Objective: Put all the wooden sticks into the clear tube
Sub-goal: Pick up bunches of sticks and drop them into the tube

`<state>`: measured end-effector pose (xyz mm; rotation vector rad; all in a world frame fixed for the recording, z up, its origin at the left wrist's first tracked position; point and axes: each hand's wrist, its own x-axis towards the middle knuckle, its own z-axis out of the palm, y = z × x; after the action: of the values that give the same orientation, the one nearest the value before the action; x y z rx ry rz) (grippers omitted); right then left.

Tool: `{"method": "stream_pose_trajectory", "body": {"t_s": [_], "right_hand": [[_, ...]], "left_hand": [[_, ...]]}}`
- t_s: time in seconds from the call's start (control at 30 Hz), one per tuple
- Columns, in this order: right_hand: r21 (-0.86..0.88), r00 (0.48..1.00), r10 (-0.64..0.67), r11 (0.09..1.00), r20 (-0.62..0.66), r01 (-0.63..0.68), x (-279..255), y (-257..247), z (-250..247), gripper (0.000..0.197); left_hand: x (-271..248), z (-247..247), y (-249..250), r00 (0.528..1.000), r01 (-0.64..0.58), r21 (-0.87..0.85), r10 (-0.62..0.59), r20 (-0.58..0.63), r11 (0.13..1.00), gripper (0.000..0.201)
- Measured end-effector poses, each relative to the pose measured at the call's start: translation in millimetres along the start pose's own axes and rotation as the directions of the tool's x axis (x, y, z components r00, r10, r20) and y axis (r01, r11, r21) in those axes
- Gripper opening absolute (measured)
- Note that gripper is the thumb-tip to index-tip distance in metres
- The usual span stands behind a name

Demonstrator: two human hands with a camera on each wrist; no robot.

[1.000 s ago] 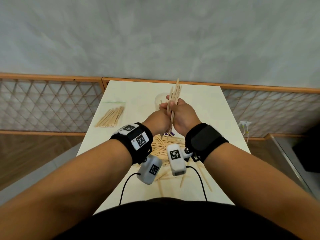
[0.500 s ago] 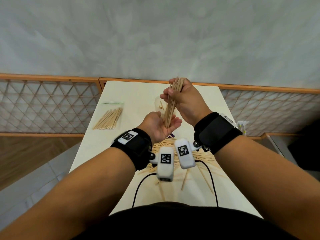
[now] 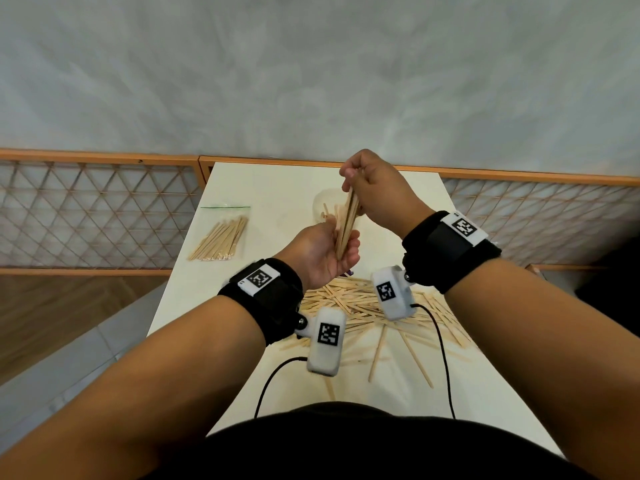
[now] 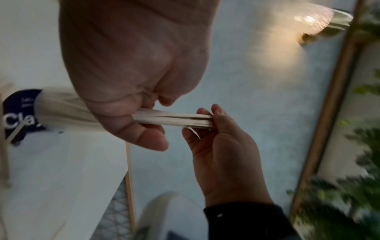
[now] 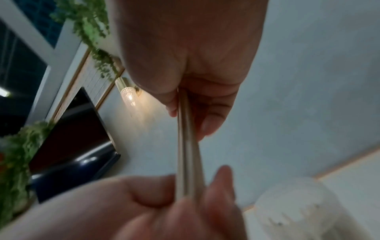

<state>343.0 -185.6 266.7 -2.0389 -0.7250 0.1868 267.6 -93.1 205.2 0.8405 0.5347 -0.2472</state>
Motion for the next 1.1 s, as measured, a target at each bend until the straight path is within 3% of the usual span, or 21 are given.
{"method": "stream_pose_trajectory", "body": {"t_s": [0.1, 0.2, 0.3, 0.43, 0.63, 0.83, 0.97, 1.1], "right_hand": [[-0.089, 0.999, -0.020, 0.996, -0.043, 0.016, 8, 7, -9, 0.015], [-0.144, 1.000, -0.005, 0.990, -0.029, 0.001, 11, 8, -14, 0.016], [-0.122, 0.999, 0.021, 0.992, 0.029, -0.017, 11, 6, -14, 0.013], [-0.043, 0.990, 0.021, 0.999, 0.143, -0.015, 13, 1, -16, 0.014], [-0.139, 0.989, 0.065, 0.989, 0.130, -0.047, 18, 3, -10, 0.014], [0.060, 0.886, 0.150, 0.979, 0.439, -0.195, 33, 4, -42, 0.009], [-0.074, 0.909, 0.166, 0.986, 0.383, -0.148, 45, 3, -39, 0.008], [-0.184, 0.936, 0.183, 0.974, 0.301, -0.131, 64, 5, -35, 0.004]], "left_hand": [[-5, -5, -1, 0.986, -0.148, 0.286, 0.118, 0.119, 0.947, 0.046], [-7, -10, 1, 0.960, -0.279, 0.601, 0.195, 0.204, 0.749, 0.020], [-9, -15, 7, 0.950, -0.312, 0.709, 0.217, 0.224, 0.633, 0.016], [-8, -21, 13, 0.945, -0.325, 0.697, 0.185, 0.270, 0.639, 0.012], [-1, -17, 10, 0.944, -0.329, 0.656, 0.222, 0.243, 0.679, 0.020], [10, -35, 21, 0.955, -0.278, 0.692, 0.110, 0.277, 0.666, 0.019], [16, -37, 26, 0.956, -0.249, 0.673, 0.066, 0.285, 0.696, 0.022], [32, -44, 31, 0.972, -0.235, 0.673, 0.178, 0.154, 0.702, 0.033]]}}
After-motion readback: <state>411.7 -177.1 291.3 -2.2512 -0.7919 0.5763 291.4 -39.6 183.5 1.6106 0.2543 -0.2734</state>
